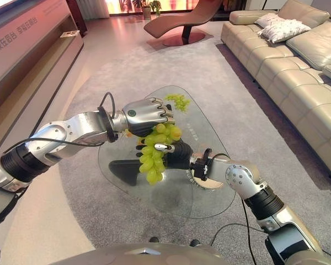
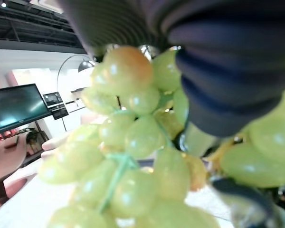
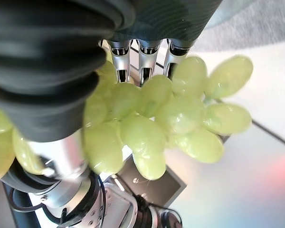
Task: Pick up fruits into the plate
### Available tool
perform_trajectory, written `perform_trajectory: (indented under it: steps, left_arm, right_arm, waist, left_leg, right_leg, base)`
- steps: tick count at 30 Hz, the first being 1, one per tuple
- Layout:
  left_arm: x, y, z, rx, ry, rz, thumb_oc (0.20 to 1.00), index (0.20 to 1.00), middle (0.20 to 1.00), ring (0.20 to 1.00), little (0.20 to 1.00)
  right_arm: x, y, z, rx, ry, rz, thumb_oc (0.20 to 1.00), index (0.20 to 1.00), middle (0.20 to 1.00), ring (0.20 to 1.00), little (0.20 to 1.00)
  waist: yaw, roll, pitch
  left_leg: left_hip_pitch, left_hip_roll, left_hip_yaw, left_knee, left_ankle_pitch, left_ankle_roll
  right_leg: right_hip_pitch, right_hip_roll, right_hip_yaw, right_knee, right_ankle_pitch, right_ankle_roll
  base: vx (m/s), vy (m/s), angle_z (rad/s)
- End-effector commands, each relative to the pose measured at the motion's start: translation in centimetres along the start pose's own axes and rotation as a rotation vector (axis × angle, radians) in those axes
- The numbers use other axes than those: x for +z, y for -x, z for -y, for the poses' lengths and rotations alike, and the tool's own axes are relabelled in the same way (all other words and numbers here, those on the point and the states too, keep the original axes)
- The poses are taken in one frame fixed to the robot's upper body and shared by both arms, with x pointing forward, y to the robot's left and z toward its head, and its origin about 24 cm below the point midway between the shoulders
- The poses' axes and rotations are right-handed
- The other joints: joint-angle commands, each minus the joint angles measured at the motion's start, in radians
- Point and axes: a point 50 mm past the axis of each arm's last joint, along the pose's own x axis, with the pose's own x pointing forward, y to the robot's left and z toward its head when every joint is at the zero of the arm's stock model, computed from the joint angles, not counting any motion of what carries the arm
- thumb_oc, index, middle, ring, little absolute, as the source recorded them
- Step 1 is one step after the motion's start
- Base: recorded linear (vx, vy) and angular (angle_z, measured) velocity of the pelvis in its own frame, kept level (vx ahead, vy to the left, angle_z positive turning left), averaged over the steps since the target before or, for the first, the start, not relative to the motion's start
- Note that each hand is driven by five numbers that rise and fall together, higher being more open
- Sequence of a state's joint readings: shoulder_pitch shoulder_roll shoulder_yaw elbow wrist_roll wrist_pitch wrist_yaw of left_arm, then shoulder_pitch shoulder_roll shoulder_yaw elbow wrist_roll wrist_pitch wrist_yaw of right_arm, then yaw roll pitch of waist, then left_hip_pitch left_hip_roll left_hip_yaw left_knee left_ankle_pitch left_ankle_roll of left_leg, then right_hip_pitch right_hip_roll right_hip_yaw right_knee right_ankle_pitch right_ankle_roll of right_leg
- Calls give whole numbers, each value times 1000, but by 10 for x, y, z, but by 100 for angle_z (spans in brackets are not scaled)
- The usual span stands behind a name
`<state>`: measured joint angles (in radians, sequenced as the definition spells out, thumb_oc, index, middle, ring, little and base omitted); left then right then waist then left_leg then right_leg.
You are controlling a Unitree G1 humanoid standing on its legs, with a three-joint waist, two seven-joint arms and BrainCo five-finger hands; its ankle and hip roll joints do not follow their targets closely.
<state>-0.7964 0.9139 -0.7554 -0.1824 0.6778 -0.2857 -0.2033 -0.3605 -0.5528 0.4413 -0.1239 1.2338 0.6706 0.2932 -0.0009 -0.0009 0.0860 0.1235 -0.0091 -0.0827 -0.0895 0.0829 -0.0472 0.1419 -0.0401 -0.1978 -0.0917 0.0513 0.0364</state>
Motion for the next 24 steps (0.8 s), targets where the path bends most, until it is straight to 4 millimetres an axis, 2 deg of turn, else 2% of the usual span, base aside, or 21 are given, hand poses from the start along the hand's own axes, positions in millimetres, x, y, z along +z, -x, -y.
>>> perform_trajectory:
  steps: [1,15,23,24]
  left_arm:
    - [-7,-11,-40,135,-42,13,200,200,200,200,200]
    - [-7,-6,-48,134,-60,17,200,200,200,200,200]
    - [-10,-4,-48,141,5,-1,200,200,200,200,200]
    - [-11,-2,-46,145,44,-5,1000,1000,1000,1000,1000]
  right_arm:
    - [30,-11,-29,142,115,84,200,200,200,200,200]
    - [33,-10,-27,125,99,113,200,200,200,200,200]
    - [33,-8,-24,123,87,150,200,200,200,200,200]
    - [34,-8,-24,126,82,171,200,200,200,200,200]
  waist:
    - [26,-26,-17]
    - [33,-24,-17]
    - [37,-21,-17]
    - [40,-22,-14]
  left_leg:
    - [41,-27,83,26,-131,11]
    - [41,-25,83,23,-130,10]
    - [52,-21,84,17,-138,9]
    - [44,-22,86,21,-130,9]
  right_leg:
    - [17,-40,13,13,-29,76]
    - [19,-43,4,8,-28,77]
    - [27,-42,-1,6,-36,79]
    - [23,-45,-5,5,-27,78]
  base:
    - [0,0,0]
    - [0,0,0]
    - [0,0,0]
    - [37,-8,0]
